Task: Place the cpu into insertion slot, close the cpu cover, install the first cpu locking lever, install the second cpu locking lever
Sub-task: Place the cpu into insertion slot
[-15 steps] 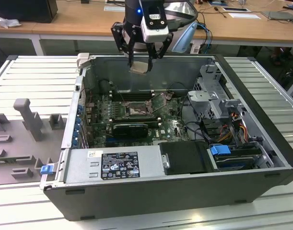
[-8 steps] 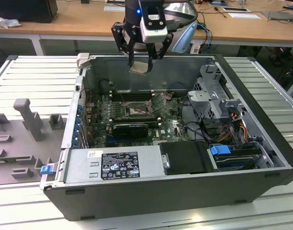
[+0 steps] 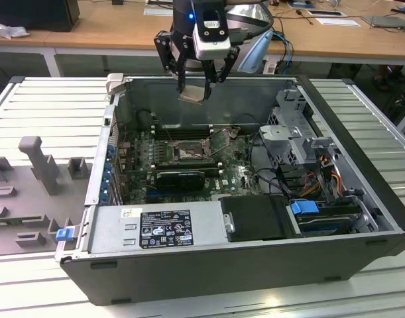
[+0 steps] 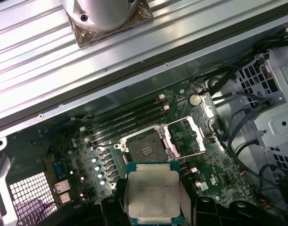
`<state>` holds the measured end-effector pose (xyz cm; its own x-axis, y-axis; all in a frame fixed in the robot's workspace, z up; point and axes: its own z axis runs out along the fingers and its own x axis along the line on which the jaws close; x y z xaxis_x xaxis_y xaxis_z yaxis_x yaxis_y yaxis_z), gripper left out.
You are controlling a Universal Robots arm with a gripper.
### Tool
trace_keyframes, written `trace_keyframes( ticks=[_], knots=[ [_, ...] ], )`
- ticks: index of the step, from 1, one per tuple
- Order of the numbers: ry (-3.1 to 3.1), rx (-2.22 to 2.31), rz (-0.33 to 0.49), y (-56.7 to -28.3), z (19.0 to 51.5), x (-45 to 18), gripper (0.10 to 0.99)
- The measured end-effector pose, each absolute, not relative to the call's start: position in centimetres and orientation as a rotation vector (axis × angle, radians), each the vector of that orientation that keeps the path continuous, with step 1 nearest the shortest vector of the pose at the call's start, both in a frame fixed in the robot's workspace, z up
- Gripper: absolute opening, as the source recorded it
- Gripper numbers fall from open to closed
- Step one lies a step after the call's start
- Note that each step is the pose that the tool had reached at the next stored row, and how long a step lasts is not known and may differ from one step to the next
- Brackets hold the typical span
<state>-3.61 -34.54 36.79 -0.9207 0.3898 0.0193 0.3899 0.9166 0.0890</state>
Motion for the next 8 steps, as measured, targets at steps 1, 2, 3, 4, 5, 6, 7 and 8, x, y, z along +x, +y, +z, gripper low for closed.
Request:
trace_keyframes(
  ticks=[1, 2, 3, 4, 5, 6, 7, 8],
  knots=[
    [-3.073, -0.63, -0.143, -34.54, 36.79, -3.61, 0.529],
    [-3.072, -0.635, -0.143, -34.54, 36.78, -3.61, 0.529],
    [-3.071, -0.645, -0.143, -34.54, 36.78, -3.61, 0.529],
    [-3.07, -0.651, -0.143, -34.54, 36.78, -3.61, 0.529],
    [-3.069, -0.655, -0.143, -34.54, 36.77, -3.64, 0.529],
    [-3.068, -0.66, -0.143, -34.54, 36.77, -3.7, 0.529],
    [-3.067, -0.666, -0.143, -34.54, 36.75, -3.78, 0.529],
    [-3.065, -0.675, -0.143, -34.54, 36.73, -3.79, 0.529]
  ],
)
